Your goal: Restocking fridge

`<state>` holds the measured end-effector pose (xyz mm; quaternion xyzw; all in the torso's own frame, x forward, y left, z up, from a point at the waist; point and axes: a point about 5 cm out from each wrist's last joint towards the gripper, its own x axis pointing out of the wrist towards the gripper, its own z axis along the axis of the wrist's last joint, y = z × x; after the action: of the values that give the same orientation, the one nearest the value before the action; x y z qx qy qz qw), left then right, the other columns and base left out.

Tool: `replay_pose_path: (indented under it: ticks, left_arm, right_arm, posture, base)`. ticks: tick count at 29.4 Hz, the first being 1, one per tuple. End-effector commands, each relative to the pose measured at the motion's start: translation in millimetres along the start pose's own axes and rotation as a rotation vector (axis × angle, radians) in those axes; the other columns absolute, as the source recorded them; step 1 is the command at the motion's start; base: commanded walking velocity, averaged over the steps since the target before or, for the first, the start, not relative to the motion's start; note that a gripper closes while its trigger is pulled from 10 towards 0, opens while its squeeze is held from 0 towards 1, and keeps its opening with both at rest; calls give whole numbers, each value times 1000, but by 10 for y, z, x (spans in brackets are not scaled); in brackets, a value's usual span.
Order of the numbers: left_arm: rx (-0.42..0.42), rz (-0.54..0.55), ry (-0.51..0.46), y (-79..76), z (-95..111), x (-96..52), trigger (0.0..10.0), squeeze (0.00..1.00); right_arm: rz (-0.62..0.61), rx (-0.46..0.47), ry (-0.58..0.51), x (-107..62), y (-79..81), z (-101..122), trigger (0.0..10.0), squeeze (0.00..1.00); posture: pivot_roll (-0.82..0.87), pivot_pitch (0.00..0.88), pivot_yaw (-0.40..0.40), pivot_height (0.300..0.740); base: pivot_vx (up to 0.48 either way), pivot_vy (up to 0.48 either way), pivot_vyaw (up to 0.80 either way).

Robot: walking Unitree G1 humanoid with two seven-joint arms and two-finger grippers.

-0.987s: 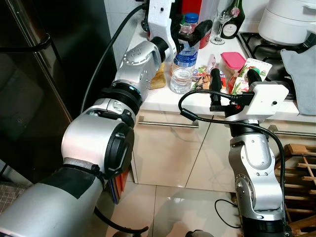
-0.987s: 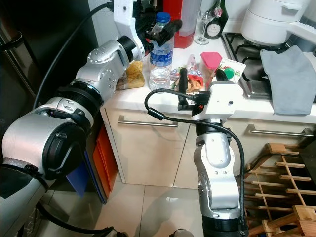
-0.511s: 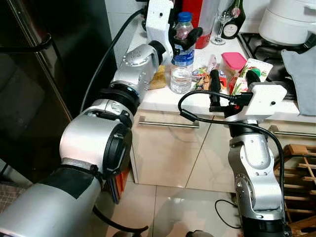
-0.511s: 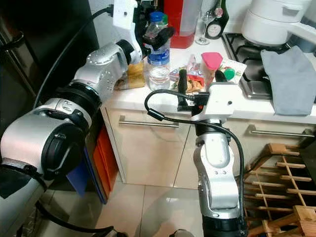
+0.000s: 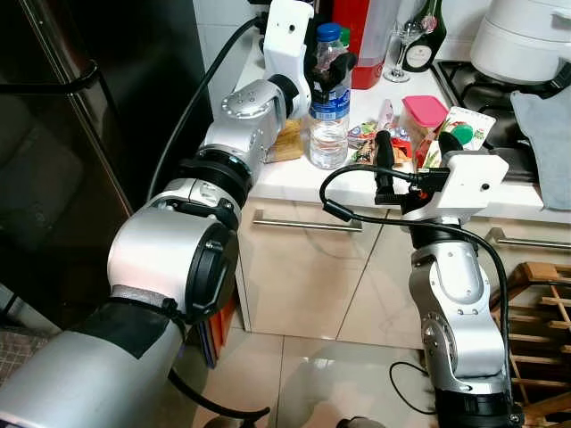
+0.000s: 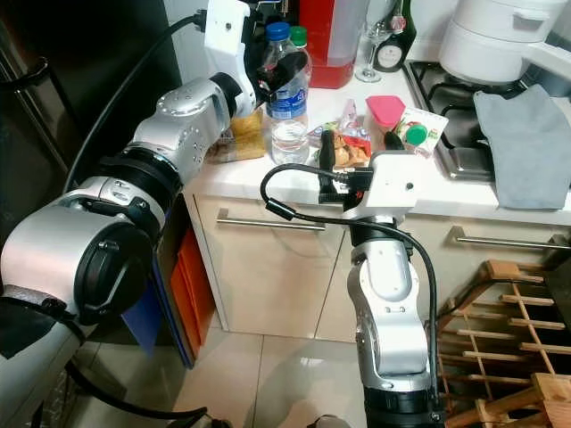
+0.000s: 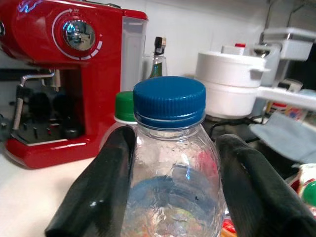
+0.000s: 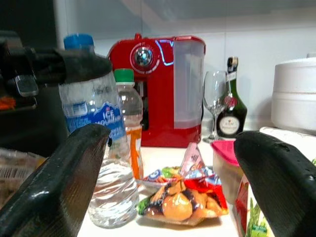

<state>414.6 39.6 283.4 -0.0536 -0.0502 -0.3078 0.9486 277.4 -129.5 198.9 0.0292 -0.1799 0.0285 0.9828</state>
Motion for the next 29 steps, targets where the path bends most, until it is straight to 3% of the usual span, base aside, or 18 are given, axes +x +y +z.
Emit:
replay_pose_path:
  ticks: [1, 9, 10, 16, 18, 20, 21, 22, 24, 25, 26, 27, 29]
  left_arm:
    - [-79, -30, 87, -62, -231, -11, 0, 0]
    - [-54, -124, 4, -218, -121, 43, 0, 0]
    - [-27, -165, -38, -269, -55, 55, 0, 0]
    - [68, -203, -78, -309, 5, 53, 0, 0]
    - [231, -127, -69, -179, 49, 18, 0, 0]
    - [272, -105, -66, -142, 64, 8, 0, 0]
    - [475, -25, -106, -1, 260, -46, 0, 0]
    - [475, -25, -106, -1, 260, -46, 0, 0]
    - [550, 9, -182, 86, 482, -113, 0, 0]
    - [544, 18, -253, 132, 632, -181, 0, 0]
    - [544, 18, -253, 132, 632, -181, 0, 0]
    - [512, 20, -367, 164, 828, -295, 0, 0]
    - [490, 18, -415, 156, 885, -340, 0, 0]
  right_arm:
    - [10, 5, -7, 33, 3, 22, 10000, 0]
    - [3, 9, 4, 66, -35, -7, 10000, 0]
    - [-2, 18, 15, 93, -53, -37, 10000, 0]
    - [-2, 26, 26, 146, -60, -83, 10000, 0]
    - [7, 38, 26, 186, -17, -112, 10000, 0]
    - [9, 40, 25, 193, -8, -117, 10000, 0]
    - [8, 45, 23, 202, 7, -129, 10000, 0]
    - [8, 45, 23, 202, 7, -129, 10000, 0]
    - [0, 50, 23, 207, -2, -145, 10000, 0]
    - [-4, 51, 22, 209, -8, -150, 10000, 0]
    - [-4, 51, 22, 209, -8, -150, 10000, 0]
    - [-3, 50, 18, 219, -22, -162, 10000, 0]
    - [-2, 49, 17, 225, -26, -169, 10000, 0]
  posture:
    - [-161, 0, 49, 740]
    - [-151, 0, 33, 740]
    - [-133, 0, 22, 740]
    - [-110, 0, 16, 740]
    - [-91, 0, 18, 740]
    - [-91, 0, 18, 740]
    - [-88, 0, 27, 740]
    - [-88, 0, 27, 740]
    - [-74, 0, 22, 740]
    - [-70, 0, 20, 740]
    - [-70, 0, 20, 740]
    - [-66, 0, 23, 740]
    - [-62, 0, 21, 740]
  base:
    - [0, 0, 0]
    - [0, 0, 0]
    - [0, 0, 0]
    - [0, 0, 0]
    - [0, 0, 0]
    - [0, 0, 0]
    - [0, 0, 0]
    - [0, 0, 0]
    - [0, 0, 0]
    - [0, 0, 0]
    - [0, 0, 0]
    - [0, 0, 0]
    - [0, 0, 0]
